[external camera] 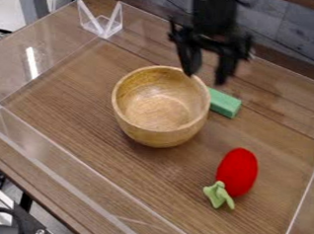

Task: Move the red fruit to the right

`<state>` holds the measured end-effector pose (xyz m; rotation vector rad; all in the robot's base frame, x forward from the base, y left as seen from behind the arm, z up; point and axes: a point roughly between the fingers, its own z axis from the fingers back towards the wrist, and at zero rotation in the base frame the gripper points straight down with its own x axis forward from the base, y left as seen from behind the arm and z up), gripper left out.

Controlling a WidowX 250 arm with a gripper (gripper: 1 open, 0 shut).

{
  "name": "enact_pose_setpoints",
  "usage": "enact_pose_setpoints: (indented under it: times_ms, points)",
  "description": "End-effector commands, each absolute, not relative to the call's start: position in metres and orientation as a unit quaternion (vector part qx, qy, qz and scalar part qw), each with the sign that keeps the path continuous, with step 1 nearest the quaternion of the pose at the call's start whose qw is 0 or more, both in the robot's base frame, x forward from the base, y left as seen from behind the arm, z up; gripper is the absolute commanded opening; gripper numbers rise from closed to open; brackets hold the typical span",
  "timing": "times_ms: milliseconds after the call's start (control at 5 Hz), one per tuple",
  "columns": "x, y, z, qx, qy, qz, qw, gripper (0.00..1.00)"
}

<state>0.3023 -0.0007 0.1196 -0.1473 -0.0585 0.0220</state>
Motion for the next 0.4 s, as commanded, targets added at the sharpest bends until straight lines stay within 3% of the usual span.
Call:
enact_pose_setpoints:
  times_ms: [0, 200]
  points:
    - [0.306, 0.021, 0.155, -0.072, -0.081, 0.006, 0.994, 1.0]
    - [0.302, 0.043, 0.168, -0.063, -0.098, 0.012, 0.993, 1.0]
